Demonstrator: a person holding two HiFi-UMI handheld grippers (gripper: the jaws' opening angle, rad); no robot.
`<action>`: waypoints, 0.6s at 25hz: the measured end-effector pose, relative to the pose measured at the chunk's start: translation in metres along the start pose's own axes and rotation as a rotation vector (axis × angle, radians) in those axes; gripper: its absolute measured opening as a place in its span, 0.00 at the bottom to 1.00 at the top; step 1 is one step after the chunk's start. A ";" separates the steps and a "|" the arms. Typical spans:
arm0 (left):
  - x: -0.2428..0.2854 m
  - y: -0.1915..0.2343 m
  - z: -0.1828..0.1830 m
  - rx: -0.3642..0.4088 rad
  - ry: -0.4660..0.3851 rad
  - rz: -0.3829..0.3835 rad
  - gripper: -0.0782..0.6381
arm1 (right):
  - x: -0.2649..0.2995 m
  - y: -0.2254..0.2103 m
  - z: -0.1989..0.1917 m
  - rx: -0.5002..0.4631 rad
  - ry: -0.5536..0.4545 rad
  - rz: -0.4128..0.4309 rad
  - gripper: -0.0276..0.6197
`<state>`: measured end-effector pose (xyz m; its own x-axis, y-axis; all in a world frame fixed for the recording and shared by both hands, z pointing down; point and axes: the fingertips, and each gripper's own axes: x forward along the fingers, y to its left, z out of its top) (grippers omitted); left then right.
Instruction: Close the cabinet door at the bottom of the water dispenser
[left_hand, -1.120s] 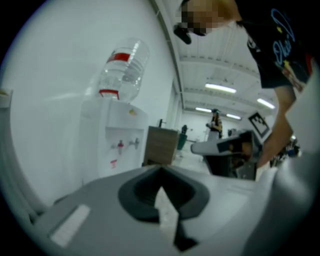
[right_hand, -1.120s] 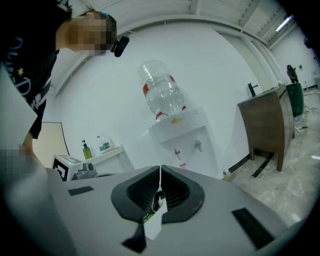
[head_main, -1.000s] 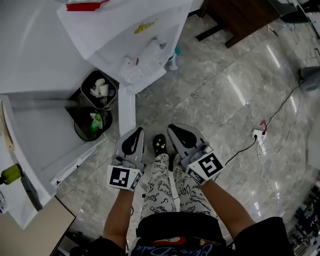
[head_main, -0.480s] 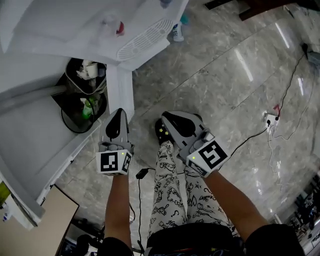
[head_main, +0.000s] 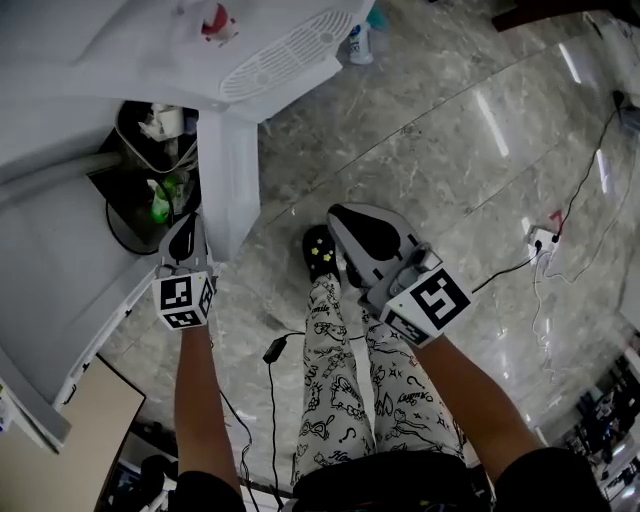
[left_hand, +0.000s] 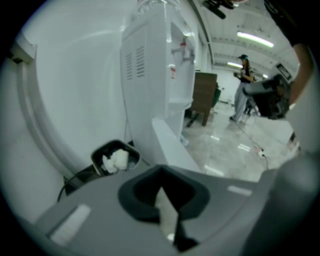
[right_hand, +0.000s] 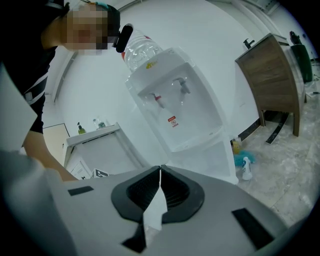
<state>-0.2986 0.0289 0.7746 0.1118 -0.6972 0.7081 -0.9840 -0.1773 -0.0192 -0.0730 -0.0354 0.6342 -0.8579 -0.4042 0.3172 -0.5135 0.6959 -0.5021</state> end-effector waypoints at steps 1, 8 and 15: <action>0.002 -0.002 -0.002 -0.004 0.006 -0.005 0.10 | 0.001 0.000 0.002 0.001 -0.003 0.004 0.07; 0.022 -0.041 0.012 -0.103 -0.041 -0.062 0.10 | 0.003 -0.014 0.007 0.013 -0.012 0.006 0.07; 0.059 -0.120 0.052 -0.199 -0.090 -0.180 0.10 | -0.017 -0.036 0.017 0.022 -0.030 -0.016 0.07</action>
<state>-0.1662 -0.0273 0.7821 0.2908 -0.7271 0.6219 -0.9540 -0.1706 0.2467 -0.0406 -0.0639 0.6334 -0.8494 -0.4330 0.3016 -0.5274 0.6761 -0.5146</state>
